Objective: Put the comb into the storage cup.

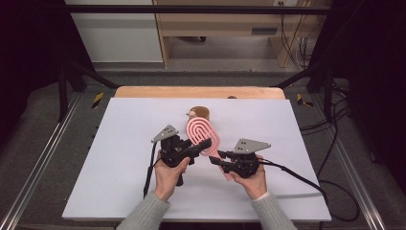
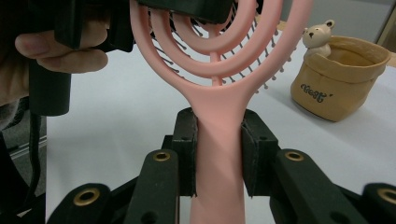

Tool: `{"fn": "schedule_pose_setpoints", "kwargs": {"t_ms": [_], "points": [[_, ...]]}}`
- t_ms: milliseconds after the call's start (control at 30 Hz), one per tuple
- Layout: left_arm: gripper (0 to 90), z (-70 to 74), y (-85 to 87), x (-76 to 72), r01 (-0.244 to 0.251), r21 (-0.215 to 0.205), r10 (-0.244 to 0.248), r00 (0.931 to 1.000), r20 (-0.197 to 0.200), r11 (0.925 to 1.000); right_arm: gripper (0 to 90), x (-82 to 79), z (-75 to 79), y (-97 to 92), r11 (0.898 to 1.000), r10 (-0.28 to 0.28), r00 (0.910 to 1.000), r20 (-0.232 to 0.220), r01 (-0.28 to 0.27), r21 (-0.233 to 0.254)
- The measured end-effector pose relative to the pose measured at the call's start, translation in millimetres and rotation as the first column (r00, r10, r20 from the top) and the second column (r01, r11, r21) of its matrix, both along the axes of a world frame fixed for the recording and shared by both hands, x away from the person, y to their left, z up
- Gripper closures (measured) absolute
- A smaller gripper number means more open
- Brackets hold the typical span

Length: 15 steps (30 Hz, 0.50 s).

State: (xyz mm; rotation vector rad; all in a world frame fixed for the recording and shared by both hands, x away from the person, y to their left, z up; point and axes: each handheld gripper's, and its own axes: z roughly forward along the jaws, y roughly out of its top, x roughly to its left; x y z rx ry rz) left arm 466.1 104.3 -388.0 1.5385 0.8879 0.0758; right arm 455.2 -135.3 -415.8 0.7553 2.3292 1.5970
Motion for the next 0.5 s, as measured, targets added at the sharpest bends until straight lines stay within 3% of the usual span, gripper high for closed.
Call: {"fn": "schedule_pose_setpoints", "kwargs": {"t_ms": [500], "points": [[62.9, 6.3, -4.8, -6.7, 0.02, 0.011, -0.02, 0.9988, 0.044, 0.9997, 70.6, -0.1, 1.1, -0.6, 1.0, 0.019, 0.9997, -0.014, -0.019, 0.015]]}}
